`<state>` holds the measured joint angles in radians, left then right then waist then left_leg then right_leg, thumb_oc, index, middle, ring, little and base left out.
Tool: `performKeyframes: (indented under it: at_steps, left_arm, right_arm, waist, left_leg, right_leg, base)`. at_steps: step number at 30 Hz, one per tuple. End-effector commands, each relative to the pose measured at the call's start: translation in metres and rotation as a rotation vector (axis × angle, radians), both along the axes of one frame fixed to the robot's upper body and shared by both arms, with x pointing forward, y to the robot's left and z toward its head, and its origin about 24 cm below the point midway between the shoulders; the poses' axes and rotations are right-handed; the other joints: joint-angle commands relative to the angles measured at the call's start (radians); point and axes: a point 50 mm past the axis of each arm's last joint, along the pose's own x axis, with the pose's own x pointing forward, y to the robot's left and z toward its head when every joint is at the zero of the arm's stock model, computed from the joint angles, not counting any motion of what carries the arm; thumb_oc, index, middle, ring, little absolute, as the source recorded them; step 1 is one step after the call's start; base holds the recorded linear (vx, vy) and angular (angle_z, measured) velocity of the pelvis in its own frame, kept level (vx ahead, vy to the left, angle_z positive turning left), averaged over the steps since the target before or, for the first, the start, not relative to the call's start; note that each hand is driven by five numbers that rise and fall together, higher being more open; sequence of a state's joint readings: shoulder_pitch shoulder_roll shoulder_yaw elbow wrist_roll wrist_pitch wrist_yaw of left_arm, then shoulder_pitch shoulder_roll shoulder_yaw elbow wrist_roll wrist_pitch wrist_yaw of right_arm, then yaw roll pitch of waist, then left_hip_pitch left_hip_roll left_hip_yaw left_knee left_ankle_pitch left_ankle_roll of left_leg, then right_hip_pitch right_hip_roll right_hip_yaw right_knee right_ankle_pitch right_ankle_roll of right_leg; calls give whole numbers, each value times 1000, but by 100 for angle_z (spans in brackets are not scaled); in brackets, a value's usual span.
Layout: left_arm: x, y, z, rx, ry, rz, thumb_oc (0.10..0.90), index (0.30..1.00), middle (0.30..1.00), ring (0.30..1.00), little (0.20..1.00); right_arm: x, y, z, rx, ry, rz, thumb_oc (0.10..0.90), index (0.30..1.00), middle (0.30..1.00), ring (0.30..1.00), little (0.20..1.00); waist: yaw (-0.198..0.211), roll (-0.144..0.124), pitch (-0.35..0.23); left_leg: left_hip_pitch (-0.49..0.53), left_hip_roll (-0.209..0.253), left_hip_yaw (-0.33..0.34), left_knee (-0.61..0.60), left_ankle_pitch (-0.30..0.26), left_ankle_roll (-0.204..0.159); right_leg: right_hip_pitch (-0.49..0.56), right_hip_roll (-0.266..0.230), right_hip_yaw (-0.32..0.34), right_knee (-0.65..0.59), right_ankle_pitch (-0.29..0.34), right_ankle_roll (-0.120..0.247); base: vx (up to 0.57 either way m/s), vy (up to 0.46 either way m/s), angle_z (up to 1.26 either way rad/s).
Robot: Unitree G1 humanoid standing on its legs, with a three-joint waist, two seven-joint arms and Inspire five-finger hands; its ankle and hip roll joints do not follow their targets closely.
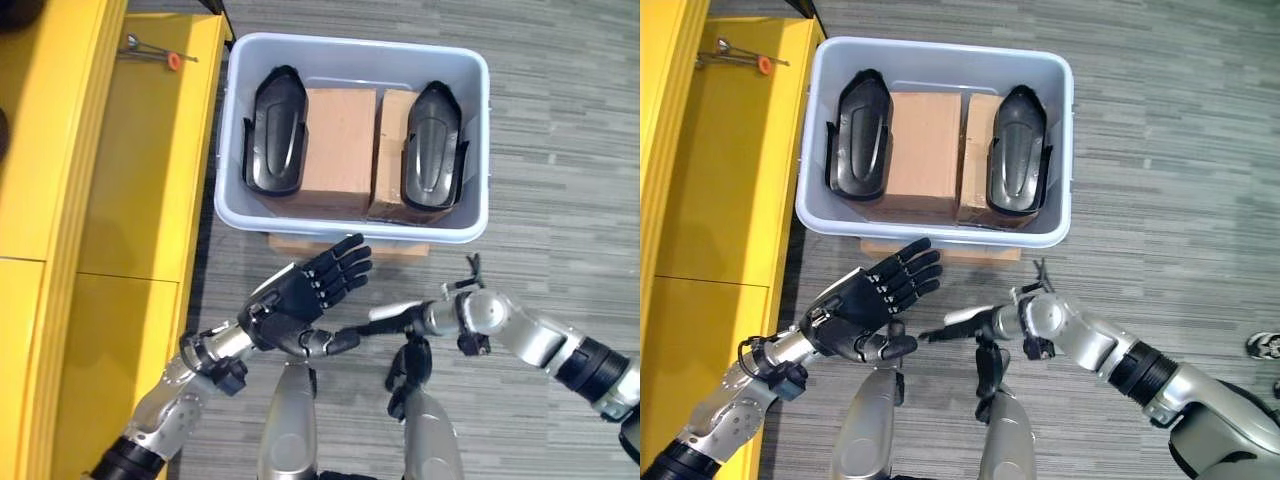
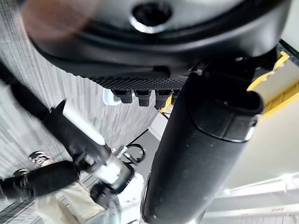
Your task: Move parts from the plastic box to the shelf.
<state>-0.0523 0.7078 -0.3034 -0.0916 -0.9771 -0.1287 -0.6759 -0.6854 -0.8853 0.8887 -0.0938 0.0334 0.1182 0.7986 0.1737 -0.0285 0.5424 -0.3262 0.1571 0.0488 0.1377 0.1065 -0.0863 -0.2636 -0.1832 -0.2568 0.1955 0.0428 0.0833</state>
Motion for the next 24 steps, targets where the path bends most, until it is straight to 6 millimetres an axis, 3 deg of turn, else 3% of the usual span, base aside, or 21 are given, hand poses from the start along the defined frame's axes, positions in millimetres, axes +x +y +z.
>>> performKeyframes:
  at_steps: [1,3,4,6,7,8,9,14,17,19,20,22,24]
  left_arm:
    - [-13,-14,32,-51,-181,-137,900,1000,1000,1000,1000]
    - [-13,-12,32,-35,-176,-144,900,1000,1000,1000,1000]
    - [-13,-12,33,-36,-177,-143,900,1000,1000,1000,1000]
    - [-12,-11,32,-49,-171,-130,900,1000,1000,1000,1000]
    - [-9,-12,28,-85,-170,-84,900,1000,1000,1000,1000]
    - [-9,-13,28,-90,-173,-79,900,1000,1000,1000,1000]
    - [-8,-19,28,-130,-173,-68,900,1000,1000,1000,1000]
    - [-7,-31,26,-216,-167,-67,900,1000,1000,1000,1000]
    - [-7,-35,21,-253,-158,-68,900,1000,1000,1000,1000]
    - [-8,-36,20,-258,-158,-67,900,1000,1000,1000,1000]
    - [-9,-42,18,-284,-145,-72,900,1000,1000,1000,1000]
    - [-9,-49,16,-313,-126,-94,900,1000,1000,1000,1000]
    - [-9,-51,16,-322,-121,-100,900,1000,1000,1000,1000]
  right_arm:
    - [-1,15,37,81,-111,62,900,1000,1000,1000,1000]
    - [7,16,58,373,-315,-101,900,1000,1000,1000,1000]
    - [10,14,61,396,-336,-128,900,1000,1000,1000,1000]
    - [20,5,91,710,-515,-241,900,1000,1000,1000,1000]
    - [22,-17,134,1116,-693,-280,900,1000,1000,1000,1000]
    - [20,-19,138,1153,-702,-276,900,1000,1000,1000,1000]
    - [10,-19,151,1294,-721,-250,900,1000,1000,1000,1000]
    - [2,-13,170,1566,-646,-279,900,1000,1000,1000,1000]
    - [8,-21,181,1789,-697,-446,900,1000,1000,1000,1000]
    - [9,-25,185,1832,-786,-503,900,1000,1000,1000,1000]
    - [14,-36,201,1821,-1091,-647,900,1000,1000,1000,1000]
    - [26,-34,219,1574,-1373,-635,900,1000,1000,1000,1000]
    - [32,-31,221,1468,-1423,-609,900,1000,1000,1000,1000]
  waist:
    - [26,-5,-22]
    - [25,-15,-22]
    - [23,-15,-22]
    - [12,-12,-22]
    - [-22,2,-22]
    - [-27,5,-22]
    - [-45,26,-22]
    - [-72,86,-22]
    - [-82,114,-22]
    - [-83,120,-22]
    - [-82,141,-22]
    - [-66,167,-22]
    - [-61,173,-22]
  left_leg:
    - [7,-72,-56,21,-36,47]
    - [19,-70,-55,11,-36,51]
    - [18,-70,-55,10,-35,51]
    - [25,-65,-47,14,-38,55]
    - [30,-63,-34,25,-52,58]
    - [29,-62,-33,26,-52,59]
    - [28,-63,-27,32,-55,60]
    - [34,-74,-13,44,-67,63]
    - [40,-78,-7,50,-73,63]
    - [38,-79,-5,53,-75,64]
    - [36,-86,-8,59,-82,65]
    - [26,-100,-12,66,-86,65]
    - [16,-104,-14,71,-85,65]
  right_leg:
    - [51,49,11,55,-82,-10]
    - [75,56,15,27,-72,-9]
    - [75,56,15,25,-70,-9]
    - [82,59,25,20,-71,-13]
    - [71,61,48,40,-82,-15]
    - [67,62,49,42,-83,-16]
    - [55,60,61,60,-92,-18]
    - [34,50,85,99,-115,-30]
    - [28,43,90,118,-126,-42]
    - [23,41,91,125,-130,-44]
    - [12,34,92,146,-140,-50]
    - [-9,21,89,176,-152,-56]
    - [-22,15,87,189,-154,-57]
  base:
    - [10,-98,8]
    - [12,-99,2]
    - [3,-28,5]
    - [-7,42,7]
    - [-31,102,2]
    - [-56,225,-6]
    - [-38,223,-17]
    - [-12,198,-18]
    - [12,134,-1]
    - [14,95,3]
    - [38,148,1]
    - [51,160,-9]
    - [27,60,-7]
